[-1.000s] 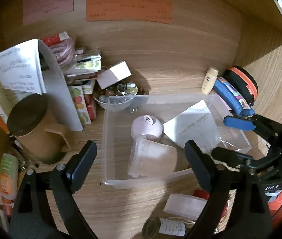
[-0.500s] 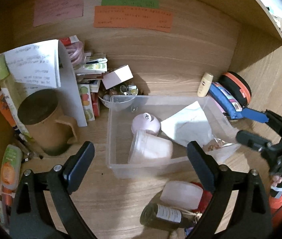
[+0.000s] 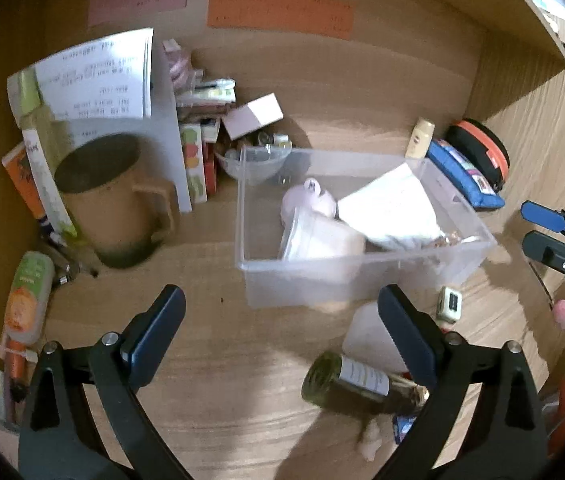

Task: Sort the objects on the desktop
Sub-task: 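Grasp the green glass jar with the left gripper while the right gripper grasps the white tile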

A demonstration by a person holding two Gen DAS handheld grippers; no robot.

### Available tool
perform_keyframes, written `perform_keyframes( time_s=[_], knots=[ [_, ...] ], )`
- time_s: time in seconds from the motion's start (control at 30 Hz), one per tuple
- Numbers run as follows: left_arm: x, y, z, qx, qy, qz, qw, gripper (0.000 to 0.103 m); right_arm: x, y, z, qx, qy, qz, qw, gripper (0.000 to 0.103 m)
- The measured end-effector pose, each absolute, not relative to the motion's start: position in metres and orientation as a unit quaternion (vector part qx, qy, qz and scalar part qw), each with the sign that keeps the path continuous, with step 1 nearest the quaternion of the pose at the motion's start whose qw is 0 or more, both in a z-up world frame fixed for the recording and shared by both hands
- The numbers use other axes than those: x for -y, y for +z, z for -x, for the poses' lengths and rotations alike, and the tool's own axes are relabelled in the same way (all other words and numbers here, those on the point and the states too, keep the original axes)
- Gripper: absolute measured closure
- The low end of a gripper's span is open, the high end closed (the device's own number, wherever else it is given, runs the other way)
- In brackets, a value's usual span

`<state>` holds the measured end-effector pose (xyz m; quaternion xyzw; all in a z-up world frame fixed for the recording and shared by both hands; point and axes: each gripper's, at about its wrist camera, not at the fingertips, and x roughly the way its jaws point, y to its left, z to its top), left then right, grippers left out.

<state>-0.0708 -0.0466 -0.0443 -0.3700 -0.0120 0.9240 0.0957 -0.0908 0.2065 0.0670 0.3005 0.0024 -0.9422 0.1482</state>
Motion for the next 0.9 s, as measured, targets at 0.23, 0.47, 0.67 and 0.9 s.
perform_keyframes(
  time_s=[0.23, 0.47, 0.67, 0.9],
  knots=[
    [0.043, -0.063, 0.06, 0.015, 0.916, 0.387, 0.105, 0.005, -0.214, 0.049, 0.083, 0.012, -0.933, -0.329, 0.144, 0.02],
    [0.033, -0.075, 0.048, 0.014, 0.91, 0.398, 0.117, 0.005, -0.221, 0.03, 0.079, 0.032, -0.922, -0.361, 0.138, 0.02],
    [0.022, -0.086, 0.046, 0.01, 0.903, 0.41, 0.127, 0.005, -0.22, 0.012, 0.078, 0.029, -0.913, -0.384, 0.136, 0.02],
    [0.016, -0.101, 0.05, 0.012, 0.895, 0.427, 0.127, 0.005, -0.214, -0.007, 0.088, 0.016, -0.903, -0.406, 0.138, 0.02]
  ],
)
